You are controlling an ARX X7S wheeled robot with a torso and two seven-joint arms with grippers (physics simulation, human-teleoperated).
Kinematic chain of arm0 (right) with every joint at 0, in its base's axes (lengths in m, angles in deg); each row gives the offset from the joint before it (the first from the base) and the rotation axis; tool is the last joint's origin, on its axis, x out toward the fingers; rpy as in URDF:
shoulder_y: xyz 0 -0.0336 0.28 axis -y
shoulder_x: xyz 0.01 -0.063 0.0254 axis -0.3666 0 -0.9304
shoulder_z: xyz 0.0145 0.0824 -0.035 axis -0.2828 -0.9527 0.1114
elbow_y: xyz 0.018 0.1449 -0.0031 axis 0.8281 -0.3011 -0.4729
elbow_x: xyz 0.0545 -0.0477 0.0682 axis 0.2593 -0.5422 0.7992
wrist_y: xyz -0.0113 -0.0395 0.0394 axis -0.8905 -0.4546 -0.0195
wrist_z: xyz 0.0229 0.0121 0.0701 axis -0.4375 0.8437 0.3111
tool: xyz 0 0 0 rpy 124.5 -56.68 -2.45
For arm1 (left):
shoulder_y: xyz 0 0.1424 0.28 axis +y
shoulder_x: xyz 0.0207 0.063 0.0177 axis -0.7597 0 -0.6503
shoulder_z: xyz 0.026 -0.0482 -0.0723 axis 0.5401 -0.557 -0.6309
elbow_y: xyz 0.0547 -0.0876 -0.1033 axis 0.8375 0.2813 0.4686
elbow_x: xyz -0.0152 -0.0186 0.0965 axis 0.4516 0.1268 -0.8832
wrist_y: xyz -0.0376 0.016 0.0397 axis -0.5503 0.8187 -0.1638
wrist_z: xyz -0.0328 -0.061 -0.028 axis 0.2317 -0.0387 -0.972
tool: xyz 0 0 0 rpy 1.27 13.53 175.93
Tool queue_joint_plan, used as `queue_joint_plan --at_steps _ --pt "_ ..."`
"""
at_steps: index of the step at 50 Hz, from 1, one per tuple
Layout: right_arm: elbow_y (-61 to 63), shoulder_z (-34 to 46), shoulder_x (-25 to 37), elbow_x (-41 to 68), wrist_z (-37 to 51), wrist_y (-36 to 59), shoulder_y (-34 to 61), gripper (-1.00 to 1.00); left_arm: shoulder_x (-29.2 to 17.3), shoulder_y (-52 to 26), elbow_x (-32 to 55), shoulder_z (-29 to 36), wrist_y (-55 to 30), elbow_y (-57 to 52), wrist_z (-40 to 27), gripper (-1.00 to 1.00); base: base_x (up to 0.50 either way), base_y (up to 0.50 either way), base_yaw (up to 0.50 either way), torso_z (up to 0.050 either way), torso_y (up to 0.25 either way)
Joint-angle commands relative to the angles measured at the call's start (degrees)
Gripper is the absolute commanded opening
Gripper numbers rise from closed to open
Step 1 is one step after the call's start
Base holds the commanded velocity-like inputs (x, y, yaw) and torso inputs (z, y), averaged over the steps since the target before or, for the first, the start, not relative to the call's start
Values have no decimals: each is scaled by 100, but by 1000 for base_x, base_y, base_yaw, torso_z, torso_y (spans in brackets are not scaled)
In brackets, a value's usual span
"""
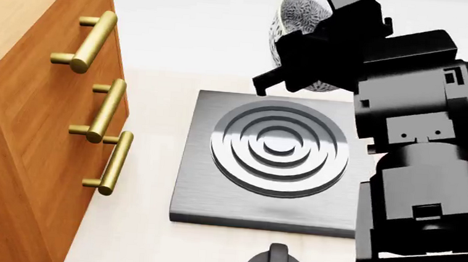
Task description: Put the bowl on the stove.
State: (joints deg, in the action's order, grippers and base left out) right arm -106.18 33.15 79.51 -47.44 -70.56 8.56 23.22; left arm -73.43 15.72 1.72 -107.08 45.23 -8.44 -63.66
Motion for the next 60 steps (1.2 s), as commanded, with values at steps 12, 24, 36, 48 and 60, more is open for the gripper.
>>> queue_joint_plan --at_steps 12,24,36,48,60 --pt "-97 -905 -303 -610 31 155 -74 -100 187 -9 -258 -28 130 146 -2 100 0 0 0 0 0" --pt "-97 -900 -333 -622 102 201 -62 -100 185 75 -532 13 144 78 148 100 0 0 0 0 1" --pt "-97 -907 -332 -621 103 237 -47 -100 208 138 -997 139 148 -19 293 100 0 0 0 0 -157" --pt "-97 -991 -333 -617 224 260 -34 -100 217 129 -919 130 209 16 245 100 0 0 0 0 -8" --pt "-97 -1000 -341 -627 352 268 -56 -100 215 178 -1024 156 264 -27 322 100 0 0 0 0 -134"
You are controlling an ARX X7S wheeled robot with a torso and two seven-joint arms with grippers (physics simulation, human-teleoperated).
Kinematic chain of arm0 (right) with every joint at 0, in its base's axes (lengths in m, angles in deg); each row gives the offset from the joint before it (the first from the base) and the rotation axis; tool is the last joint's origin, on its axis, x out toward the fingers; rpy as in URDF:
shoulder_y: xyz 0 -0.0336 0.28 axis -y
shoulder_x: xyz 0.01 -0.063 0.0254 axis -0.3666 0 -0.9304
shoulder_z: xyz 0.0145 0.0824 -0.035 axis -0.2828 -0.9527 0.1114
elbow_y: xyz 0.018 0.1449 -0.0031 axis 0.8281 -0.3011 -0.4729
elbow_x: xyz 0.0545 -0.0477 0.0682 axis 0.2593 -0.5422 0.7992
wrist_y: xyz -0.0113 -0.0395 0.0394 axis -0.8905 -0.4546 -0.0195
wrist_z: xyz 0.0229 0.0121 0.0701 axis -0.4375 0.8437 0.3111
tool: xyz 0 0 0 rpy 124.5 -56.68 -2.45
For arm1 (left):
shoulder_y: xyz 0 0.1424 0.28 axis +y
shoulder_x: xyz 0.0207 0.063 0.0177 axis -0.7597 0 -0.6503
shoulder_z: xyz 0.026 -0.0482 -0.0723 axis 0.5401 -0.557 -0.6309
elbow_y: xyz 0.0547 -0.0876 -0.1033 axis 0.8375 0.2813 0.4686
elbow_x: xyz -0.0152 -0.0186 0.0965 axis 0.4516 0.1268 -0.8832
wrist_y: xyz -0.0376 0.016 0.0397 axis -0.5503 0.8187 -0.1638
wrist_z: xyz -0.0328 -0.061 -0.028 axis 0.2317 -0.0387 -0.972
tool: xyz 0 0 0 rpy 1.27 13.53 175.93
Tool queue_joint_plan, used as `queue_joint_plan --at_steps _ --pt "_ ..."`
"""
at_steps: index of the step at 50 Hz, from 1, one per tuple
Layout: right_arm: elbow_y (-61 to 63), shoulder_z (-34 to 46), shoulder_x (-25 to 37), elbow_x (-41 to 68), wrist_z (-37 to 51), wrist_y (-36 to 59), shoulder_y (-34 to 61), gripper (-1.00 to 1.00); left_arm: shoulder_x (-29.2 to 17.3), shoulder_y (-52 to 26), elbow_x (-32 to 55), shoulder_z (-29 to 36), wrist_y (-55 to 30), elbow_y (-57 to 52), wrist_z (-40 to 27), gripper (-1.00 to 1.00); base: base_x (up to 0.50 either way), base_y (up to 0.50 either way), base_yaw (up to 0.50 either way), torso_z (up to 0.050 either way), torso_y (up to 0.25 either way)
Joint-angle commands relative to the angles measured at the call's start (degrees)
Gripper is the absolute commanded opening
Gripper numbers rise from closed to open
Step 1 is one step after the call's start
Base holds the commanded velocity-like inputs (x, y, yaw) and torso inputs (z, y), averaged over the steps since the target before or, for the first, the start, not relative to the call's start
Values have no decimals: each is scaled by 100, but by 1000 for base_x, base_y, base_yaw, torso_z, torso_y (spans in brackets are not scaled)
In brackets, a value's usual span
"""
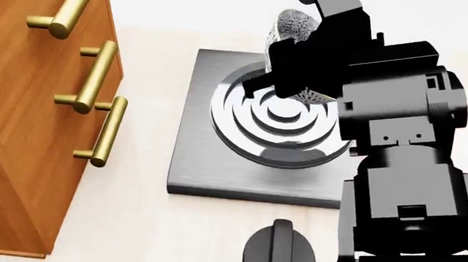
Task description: Put the bowl on the stove.
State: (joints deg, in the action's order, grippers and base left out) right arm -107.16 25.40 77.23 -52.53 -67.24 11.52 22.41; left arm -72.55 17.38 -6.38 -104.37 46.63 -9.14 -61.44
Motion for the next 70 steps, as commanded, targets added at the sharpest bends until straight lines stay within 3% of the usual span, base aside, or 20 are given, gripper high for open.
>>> queue_joint_plan --at_steps 1,70 --pt "1 -226 -116 -116 13 -25 22 -100 128 10 -217 -118 129 46 88 100 0 0 0 0 0" --pt "1 -230 -236 -112 484 359 -226 -100 32 104 -218 -16 324 108 80 100 0 0 0 0 -18"
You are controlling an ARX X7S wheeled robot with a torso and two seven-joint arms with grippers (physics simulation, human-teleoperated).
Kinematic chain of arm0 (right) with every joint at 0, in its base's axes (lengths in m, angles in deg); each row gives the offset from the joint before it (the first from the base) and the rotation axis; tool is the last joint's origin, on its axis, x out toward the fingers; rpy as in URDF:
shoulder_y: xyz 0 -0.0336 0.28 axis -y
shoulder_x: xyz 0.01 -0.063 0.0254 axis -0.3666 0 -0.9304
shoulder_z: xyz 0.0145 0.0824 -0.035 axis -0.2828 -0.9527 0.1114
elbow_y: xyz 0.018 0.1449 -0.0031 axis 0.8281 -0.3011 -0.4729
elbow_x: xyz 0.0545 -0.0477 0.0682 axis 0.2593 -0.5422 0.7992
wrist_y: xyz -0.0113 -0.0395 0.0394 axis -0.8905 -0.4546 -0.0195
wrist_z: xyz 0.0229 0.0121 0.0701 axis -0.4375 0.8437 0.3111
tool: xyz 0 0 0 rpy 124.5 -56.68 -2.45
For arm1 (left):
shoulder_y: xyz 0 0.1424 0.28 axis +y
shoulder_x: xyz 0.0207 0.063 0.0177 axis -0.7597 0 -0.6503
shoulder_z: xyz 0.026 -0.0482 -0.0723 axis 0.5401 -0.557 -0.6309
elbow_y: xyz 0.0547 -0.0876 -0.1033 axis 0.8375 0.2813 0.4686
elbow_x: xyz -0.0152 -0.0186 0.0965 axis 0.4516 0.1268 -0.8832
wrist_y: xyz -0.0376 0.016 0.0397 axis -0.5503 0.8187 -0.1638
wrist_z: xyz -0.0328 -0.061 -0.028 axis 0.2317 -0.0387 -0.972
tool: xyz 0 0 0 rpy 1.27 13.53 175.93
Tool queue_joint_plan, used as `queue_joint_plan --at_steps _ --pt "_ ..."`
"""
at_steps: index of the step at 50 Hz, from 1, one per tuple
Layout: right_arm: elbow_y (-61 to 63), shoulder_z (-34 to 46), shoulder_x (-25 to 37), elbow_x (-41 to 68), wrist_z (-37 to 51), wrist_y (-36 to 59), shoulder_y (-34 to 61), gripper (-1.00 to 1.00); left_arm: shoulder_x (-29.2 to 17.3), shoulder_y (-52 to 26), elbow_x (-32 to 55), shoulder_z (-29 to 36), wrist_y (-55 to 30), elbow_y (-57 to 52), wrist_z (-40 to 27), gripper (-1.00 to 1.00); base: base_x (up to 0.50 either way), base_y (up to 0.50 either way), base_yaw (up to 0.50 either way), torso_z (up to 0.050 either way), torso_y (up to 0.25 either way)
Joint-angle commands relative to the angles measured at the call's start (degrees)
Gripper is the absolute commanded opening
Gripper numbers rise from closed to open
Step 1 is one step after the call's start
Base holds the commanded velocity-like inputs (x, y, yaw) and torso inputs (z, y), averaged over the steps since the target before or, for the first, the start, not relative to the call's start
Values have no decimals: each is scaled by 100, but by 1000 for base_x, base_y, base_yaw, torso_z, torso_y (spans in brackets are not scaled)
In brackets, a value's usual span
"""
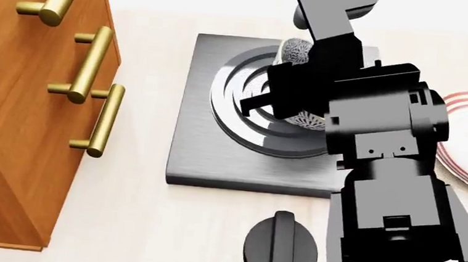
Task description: Put the bowl on the stove.
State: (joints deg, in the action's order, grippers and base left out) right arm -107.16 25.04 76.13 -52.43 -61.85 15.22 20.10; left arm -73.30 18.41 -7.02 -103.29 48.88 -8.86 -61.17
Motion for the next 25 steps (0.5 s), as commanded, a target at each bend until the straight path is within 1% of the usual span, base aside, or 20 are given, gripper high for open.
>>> queue_joint_plan --at_steps 1,18,19,25 --pt "1 -193 -126 -121 -55 -11 4 -100 101 -1 -158 -127 100 86 50 100 0 0 0 0 0" --pt "1 -193 -126 -121 -55 -11 4 -100 84 37 -166 -126 146 79 40 100 0 0 0 0 0" --pt "1 -193 -126 -121 -55 -11 4 100 82 38 -156 -133 151 83 33 100 0 0 0 0 0" --pt "1 -193 -126 -121 -55 -11 4 100 72 49 -155 -130 164 74 23 100 0 0 0 0 0"
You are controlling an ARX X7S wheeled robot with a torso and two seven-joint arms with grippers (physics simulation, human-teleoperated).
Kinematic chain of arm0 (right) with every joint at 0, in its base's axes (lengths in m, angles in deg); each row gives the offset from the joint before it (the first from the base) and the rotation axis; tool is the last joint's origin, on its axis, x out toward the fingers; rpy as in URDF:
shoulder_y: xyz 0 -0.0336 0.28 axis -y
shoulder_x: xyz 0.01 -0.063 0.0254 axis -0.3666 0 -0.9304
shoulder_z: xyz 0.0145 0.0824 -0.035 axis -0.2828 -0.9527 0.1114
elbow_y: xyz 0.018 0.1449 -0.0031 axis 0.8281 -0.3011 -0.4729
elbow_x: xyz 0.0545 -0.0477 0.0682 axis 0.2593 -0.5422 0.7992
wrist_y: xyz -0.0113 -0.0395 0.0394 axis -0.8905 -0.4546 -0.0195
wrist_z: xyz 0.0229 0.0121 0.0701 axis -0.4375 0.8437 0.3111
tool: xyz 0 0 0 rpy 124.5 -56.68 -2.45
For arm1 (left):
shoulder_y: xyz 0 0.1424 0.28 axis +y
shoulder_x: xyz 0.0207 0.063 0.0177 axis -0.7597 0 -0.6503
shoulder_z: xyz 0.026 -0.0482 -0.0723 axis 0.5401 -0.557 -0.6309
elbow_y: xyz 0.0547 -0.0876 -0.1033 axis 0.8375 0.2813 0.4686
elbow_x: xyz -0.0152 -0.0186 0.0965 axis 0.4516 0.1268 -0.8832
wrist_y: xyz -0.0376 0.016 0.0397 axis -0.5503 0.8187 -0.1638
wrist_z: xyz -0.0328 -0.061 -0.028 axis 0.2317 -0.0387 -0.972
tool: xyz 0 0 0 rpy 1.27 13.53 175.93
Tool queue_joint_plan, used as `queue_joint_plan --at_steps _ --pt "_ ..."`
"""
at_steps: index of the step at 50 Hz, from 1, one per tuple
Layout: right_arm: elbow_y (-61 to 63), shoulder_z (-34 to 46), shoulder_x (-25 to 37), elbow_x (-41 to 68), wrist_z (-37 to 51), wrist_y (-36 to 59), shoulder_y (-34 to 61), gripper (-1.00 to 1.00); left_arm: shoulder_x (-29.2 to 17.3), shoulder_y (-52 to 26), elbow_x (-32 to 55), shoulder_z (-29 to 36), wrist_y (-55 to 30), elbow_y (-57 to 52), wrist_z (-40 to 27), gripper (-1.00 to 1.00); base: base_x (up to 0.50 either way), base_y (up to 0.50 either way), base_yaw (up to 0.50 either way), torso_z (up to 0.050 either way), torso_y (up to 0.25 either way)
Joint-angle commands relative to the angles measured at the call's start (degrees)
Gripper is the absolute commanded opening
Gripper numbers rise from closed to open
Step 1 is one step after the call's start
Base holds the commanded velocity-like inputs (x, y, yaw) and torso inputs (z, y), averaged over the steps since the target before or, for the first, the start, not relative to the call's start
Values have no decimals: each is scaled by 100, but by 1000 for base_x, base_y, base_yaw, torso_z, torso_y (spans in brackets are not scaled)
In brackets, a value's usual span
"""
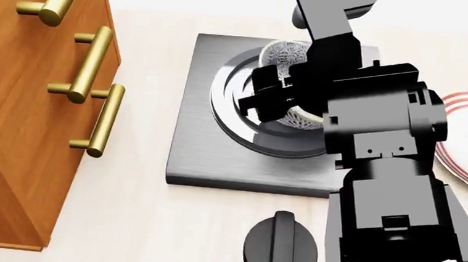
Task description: Put the bowl on the stove.
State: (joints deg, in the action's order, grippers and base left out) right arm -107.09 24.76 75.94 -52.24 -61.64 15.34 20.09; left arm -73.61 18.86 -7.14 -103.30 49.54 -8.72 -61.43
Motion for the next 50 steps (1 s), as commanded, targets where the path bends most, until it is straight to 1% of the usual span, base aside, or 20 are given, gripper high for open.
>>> queue_joint_plan --at_steps 1,4,5,29,35,36,37,40,43,46,47,48,49,50 --pt "-6 -166 -107 -140 -76 -24 5 100 101 4 -139 -129 100 60 44 100 0 0 0 0 0" --pt "-6 -166 -107 -140 -76 -24 5 100 96 9 -131 -134 111 63 42 100 0 0 0 0 0" --pt "-6 -642 -127 -112 -21 -134 -21 100 94 12 -138 -132 111 62 42 100 0 0 0 0 0" --pt "-6 -761 -146 -135 -527 -299 -7 100 71 49 -97 -123 174 84 17 100 0 0 0 0 0" --pt "-6 -1157 -115 -14 -680 -954 144 100 85 61 -108 -95 190 83 19 100 0 0 0 0 0" --pt "-6 -1267 -86 13 -618 -1158 180 100 89 66 -110 -89 193 79 23 100 0 0 0 0 0" --pt "-6 -1292 -89 -14 -622 -1159 179 100 88 67 -110 -88 196 80 23 100 0 0 0 0 0" --pt "-5 -1517 21 29 -514 -1727 275 100 84 55 -100 -60 196 59 2 100 0 0 0 0 0" --pt "-4 -1674 99 62 -406 -2033 295 100 93 59 -105 -39 204 50 4 100 0 0 0 0 0" --pt "69 -1762 217 70 -129 -2369 198 100 85 50 -57 -34 213 39 -22 100 0 0 0 0 0" --pt "929 -1819 255 86 60 -1834 -302 100 91 55 -70 -31 217 43 -17 100 0 0 0 0 0" --pt "1788 -1939 290 212 114 -975 -945 100 103 56 -50 -31 228 54 -22 100 0 0 0 0 0" --pt "2648 -2128 311 283 352 -234 -1567 100 122 66 -83 -5 231 51 -1 100 0 0 0 0 0" --pt "3507 -2228 317 365 395 105 -1831 100 132 68 -91 6 235 52 0 100 0 0 0 0 0"
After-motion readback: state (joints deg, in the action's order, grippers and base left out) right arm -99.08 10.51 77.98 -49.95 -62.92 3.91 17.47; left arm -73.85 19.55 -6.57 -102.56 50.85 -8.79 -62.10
